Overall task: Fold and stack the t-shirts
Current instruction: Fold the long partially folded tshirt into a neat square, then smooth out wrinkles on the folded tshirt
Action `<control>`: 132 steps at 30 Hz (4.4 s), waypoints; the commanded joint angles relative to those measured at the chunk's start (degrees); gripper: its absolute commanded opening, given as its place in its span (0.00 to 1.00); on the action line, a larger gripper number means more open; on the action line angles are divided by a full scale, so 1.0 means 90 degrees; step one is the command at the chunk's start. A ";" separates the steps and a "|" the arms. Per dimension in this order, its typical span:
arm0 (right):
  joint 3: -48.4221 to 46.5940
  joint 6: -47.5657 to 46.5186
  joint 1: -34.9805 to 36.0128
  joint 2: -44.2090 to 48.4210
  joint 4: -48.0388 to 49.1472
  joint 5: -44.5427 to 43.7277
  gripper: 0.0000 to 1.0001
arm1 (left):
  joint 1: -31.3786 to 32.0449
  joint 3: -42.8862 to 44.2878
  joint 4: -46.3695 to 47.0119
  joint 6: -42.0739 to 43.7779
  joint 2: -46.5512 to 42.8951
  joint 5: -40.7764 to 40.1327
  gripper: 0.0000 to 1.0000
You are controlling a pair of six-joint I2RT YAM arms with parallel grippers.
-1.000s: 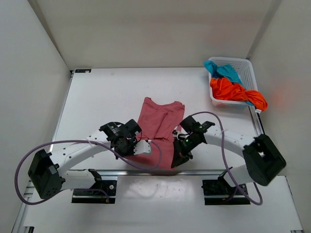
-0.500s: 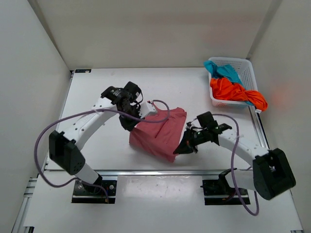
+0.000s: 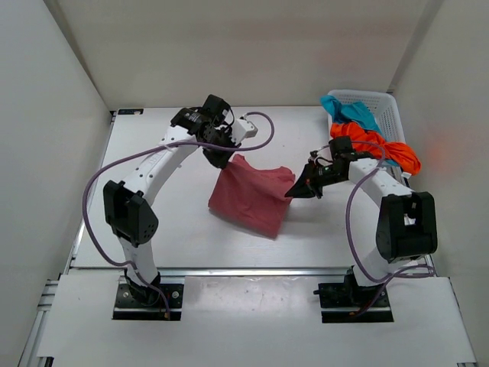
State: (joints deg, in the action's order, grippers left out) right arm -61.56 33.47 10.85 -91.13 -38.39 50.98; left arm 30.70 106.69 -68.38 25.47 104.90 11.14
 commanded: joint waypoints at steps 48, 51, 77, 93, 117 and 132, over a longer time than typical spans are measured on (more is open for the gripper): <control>-0.0298 0.1310 0.0306 -0.0968 0.2959 -0.2313 0.40 | -0.1008 0.0402 0.2442 -0.1600 0.1831 -0.0319 0.97; -0.0230 0.1262 0.0551 -0.1027 0.2363 -0.3094 0.49 | -0.0990 -0.0125 0.2489 -0.1561 0.1763 -0.0319 0.94; 0.0774 0.0715 0.0747 -0.1369 0.2663 -0.2219 0.08 | -0.0237 -0.4188 0.2891 -0.2098 -0.0687 0.0324 0.31; -0.0249 -0.1249 0.0142 -0.0470 0.0573 -0.3389 0.17 | -0.1301 -0.3868 0.3065 -0.1980 -0.2067 0.0589 0.73; -0.2633 -0.1727 0.0406 -0.3008 0.0428 -0.3086 0.44 | -0.1243 -0.1474 0.4091 -0.2567 0.1156 0.0745 0.78; -0.2379 -0.1532 0.0474 -0.2668 0.0224 -0.2180 0.00 | -0.1262 -0.1445 0.4454 -0.3104 0.1518 0.0735 0.14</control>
State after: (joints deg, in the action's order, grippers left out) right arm -83.13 19.46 15.11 -118.54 -34.33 26.50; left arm 19.75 91.88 -29.58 -0.43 120.99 17.17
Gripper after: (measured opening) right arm 0.011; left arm 0.145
